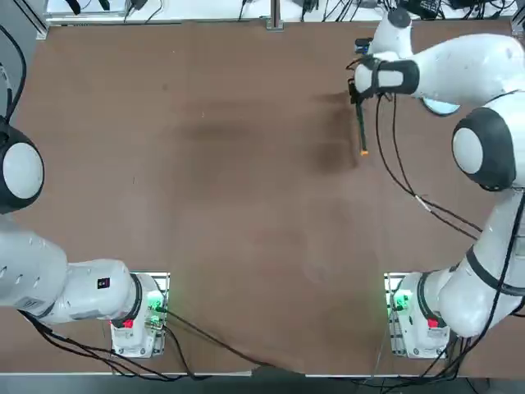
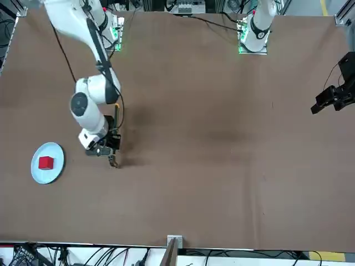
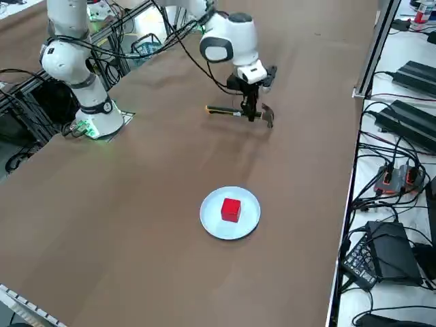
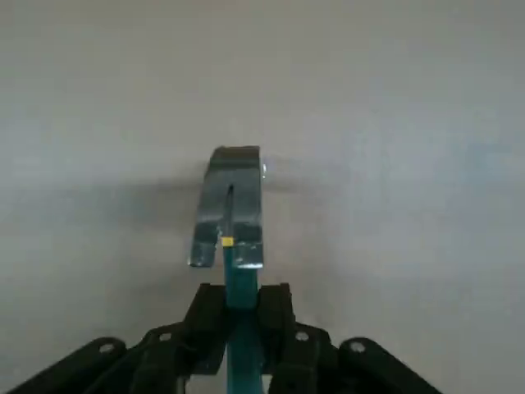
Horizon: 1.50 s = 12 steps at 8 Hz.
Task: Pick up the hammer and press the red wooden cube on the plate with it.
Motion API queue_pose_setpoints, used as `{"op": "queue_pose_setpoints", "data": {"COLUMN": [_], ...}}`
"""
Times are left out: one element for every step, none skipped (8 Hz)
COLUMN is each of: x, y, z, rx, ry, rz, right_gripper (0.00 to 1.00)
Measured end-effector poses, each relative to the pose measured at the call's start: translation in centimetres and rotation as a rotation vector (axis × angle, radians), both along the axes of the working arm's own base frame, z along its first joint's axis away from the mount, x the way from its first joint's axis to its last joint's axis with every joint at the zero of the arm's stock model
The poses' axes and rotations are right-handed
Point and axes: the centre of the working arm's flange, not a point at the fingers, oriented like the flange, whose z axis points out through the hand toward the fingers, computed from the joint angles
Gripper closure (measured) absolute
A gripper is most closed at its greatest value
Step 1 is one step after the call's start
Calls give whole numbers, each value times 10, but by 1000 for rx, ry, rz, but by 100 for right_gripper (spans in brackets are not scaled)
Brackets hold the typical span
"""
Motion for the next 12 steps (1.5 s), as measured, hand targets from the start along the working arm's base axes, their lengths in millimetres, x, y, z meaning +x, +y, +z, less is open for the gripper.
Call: {"op": "queue_pose_setpoints", "data": {"x": [-1,-2,-2,-1,-1,-1,-1,1,2,5,8,8], "y": [5,7,7,7,7,7,8,9,10,5,-6,-21], "z": [-9,-12,-11,-10,-8,-7,-4,5,25,58,101,145], "rx": [2,2,3,3,4,5,8,13,21,32,47,62], "ry": [-7,-9,-10,-12,-14,-16,-20,-27,-25,-18,-17,-27], "rz": [-4,-4,-5,-5,-5,-4,-3,-2,-3,-10,-20,-22], "right_gripper": [79,79,78,65,48,31,13,1,0,0,0,0]}}
